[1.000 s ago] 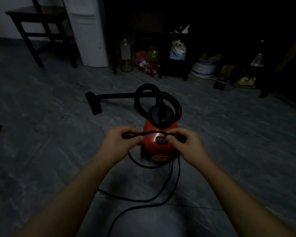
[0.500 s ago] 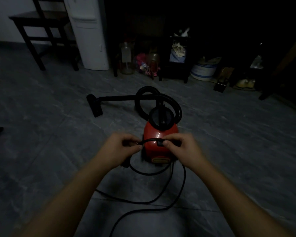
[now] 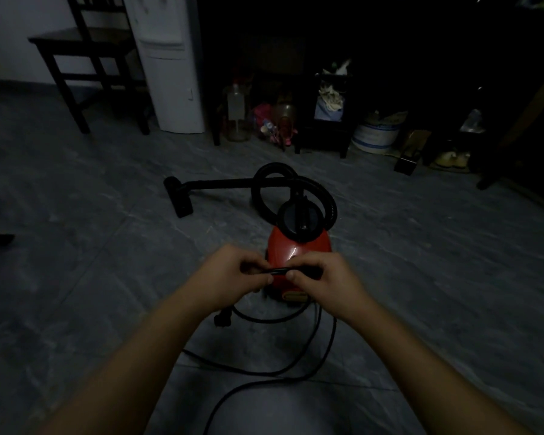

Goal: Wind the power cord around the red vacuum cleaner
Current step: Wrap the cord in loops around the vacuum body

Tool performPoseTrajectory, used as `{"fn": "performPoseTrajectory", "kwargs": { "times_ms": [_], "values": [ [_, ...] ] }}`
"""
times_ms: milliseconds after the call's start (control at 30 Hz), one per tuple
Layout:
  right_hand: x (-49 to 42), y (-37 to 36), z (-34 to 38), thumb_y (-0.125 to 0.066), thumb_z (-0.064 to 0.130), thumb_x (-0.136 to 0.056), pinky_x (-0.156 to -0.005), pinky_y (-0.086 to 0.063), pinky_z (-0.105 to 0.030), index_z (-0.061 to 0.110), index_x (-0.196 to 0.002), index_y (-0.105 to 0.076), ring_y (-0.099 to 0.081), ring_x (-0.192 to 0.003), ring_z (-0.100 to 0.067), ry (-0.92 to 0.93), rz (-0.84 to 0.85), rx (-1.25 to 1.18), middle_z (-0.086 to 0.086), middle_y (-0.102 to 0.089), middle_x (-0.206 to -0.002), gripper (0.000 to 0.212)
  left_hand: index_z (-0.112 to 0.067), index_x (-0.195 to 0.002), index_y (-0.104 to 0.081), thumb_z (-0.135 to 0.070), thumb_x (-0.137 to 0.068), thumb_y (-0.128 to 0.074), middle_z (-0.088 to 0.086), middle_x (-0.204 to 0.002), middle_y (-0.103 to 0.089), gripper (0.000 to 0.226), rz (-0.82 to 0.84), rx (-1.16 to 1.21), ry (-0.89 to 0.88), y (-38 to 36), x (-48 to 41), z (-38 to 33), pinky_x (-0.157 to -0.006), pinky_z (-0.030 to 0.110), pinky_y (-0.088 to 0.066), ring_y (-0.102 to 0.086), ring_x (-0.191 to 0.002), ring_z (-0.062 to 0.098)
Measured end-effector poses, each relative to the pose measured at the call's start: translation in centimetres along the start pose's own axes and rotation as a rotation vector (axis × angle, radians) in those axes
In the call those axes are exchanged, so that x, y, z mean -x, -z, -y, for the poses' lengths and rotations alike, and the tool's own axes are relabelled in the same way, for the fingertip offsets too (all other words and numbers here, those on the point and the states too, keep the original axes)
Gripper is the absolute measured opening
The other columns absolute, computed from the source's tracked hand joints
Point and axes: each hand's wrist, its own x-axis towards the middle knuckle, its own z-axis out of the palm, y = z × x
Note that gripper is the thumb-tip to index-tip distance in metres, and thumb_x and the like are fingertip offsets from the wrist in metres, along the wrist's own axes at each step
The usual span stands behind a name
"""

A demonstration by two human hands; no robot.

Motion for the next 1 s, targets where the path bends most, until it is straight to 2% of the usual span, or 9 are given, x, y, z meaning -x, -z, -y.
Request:
{"fn": "performPoseTrajectory", "kwargs": {
  "times_ms": [167,300,367,500,600,733,833,933,1000],
  "values": [
    [-0.3,0.3,0.3,-0.074,0.021,-0.087,-0.074,-0.052,-0.011,0.037,-0.094,-0.075,-0.069,-0.092,0.002,0.035,-0.075,-0.008,0.016,-0.075,-0.095,0.017,-0.040,-0.079,-0.072,-0.019,-0.082,-0.078,-0.015,-0.070,-0.074,0.022,-0.075,0.075,-0.033,0.1,0.1,-0.5,-0.066,0.012,-0.053,-0.071,-0.068,0.001],
    [-0.4,1.0,0.4,-0.074,0.020,-0.087,-0.085,-0.053,-0.015,0.038,-0.097,-0.075,-0.069,-0.098,0.000,0.030,-0.134,-0.037,0.018,-0.075,-0.099,0.021,-0.030,-0.082,-0.075,-0.007,-0.081,-0.078,-0.008,-0.075,-0.077,0.024,-0.186,0.279,-0.038,0.6,0.4,-1.2,-0.064,0.012,-0.053,-0.074,-0.072,0.009],
    [-0.4,1.5,0.3,-0.073,0.015,-0.088,-0.087,-0.054,-0.022,0.036,-0.096,-0.075,-0.070,-0.098,-0.004,0.015,-0.176,-0.088,0.012,-0.076,-0.098,0.023,-0.025,-0.083,-0.077,-0.005,-0.080,-0.078,-0.001,-0.077,-0.078,0.020,-0.253,0.355,-0.025,1.0,0.4,-1.4,-0.062,0.016,-0.055,-0.075,-0.073,0.014],
    [-0.4,2.1,0.4,-0.072,0.012,-0.088,-0.078,-0.054,-0.017,0.033,-0.093,-0.074,-0.071,-0.091,-0.005,0.012,-0.234,-0.107,0.007,-0.076,-0.092,0.021,-0.012,-0.092,-0.078,-0.010,-0.083,-0.076,0.005,-0.083,-0.078,0.009,-0.315,0.430,0.027,1.5,0.3,-1.3,-0.070,0.029,-0.062,-0.076,-0.077,0.017],
    [-0.4,2.1,0.4,-0.070,0.010,-0.090,-0.078,-0.054,-0.017,0.027,-0.092,-0.074,-0.071,-0.089,-0.008,0.021,-0.229,-0.076,0.003,-0.076,-0.091,0.017,-0.014,-0.089,-0.078,-0.008,-0.083,-0.076,0.006,-0.081,-0.078,0.008,-0.301,0.403,0.022,1.4,0.3,-1.2,-0.072,0.026,-0.061,-0.076,-0.076,0.019],
    [-0.2,2.0,0.5,-0.070,0.011,-0.089,-0.082,-0.052,-0.017,0.040,-0.088,-0.069,-0.068,-0.091,-0.002,0.037,-0.201,0.033,0.013,-0.073,-0.089,0.030,-0.021,-0.083,-0.076,-0.007,-0.080,-0.079,0.002,-0.079,-0.078,0.014,-0.257,0.310,0.020,1.1,0.3,-0.7,-0.072,0.021,-0.058,-0.074,-0.078,0.019],
    [-0.2,1.9,0.2,-0.070,0.013,-0.089,-0.087,-0.052,-0.020,0.026,-0.097,-0.075,-0.068,-0.096,-0.003,0.010,-0.162,0.067,0.010,-0.075,-0.095,0.015,-0.020,-0.085,-0.077,-0.011,-0.081,-0.079,0.004,-0.080,-0.077,0.010,-0.210,0.244,0.022,0.8,0.2,-0.4,-0.074,0.026,-0.058,-0.073,-0.080,0.018],
    [-0.2,1.6,0.2,-0.070,0.016,-0.090,-0.085,-0.050,-0.016,0.018,-0.102,-0.077,-0.067,-0.097,0.000,-0.008,-0.109,0.086,0.010,-0.075,-0.099,0.014,-0.020,-0.088,-0.077,-0.013,-0.083,-0.077,-0.002,-0.081,-0.075,0.009,-0.176,0.106,-0.018,0.3,0.2,-0.4,-0.069,0.012,-0.052,-0.070,-0.078,0.004],
    [-0.2,1.4,0.4,-0.069,0.016,-0.091,-0.085,-0.049,-0.015,0.019,-0.100,-0.077,-0.067,-0.096,0.000,-0.002,-0.079,0.098,0.011,-0.075,-0.098,0.013,-0.021,-0.090,-0.077,-0.016,-0.085,-0.075,-0.007,-0.080,-0.073,0.007,-0.155,-0.050,-0.067,0.0,0.2,-0.4,-0.067,0.012,-0.050,-0.066,-0.075,0.001]
  ]
}}
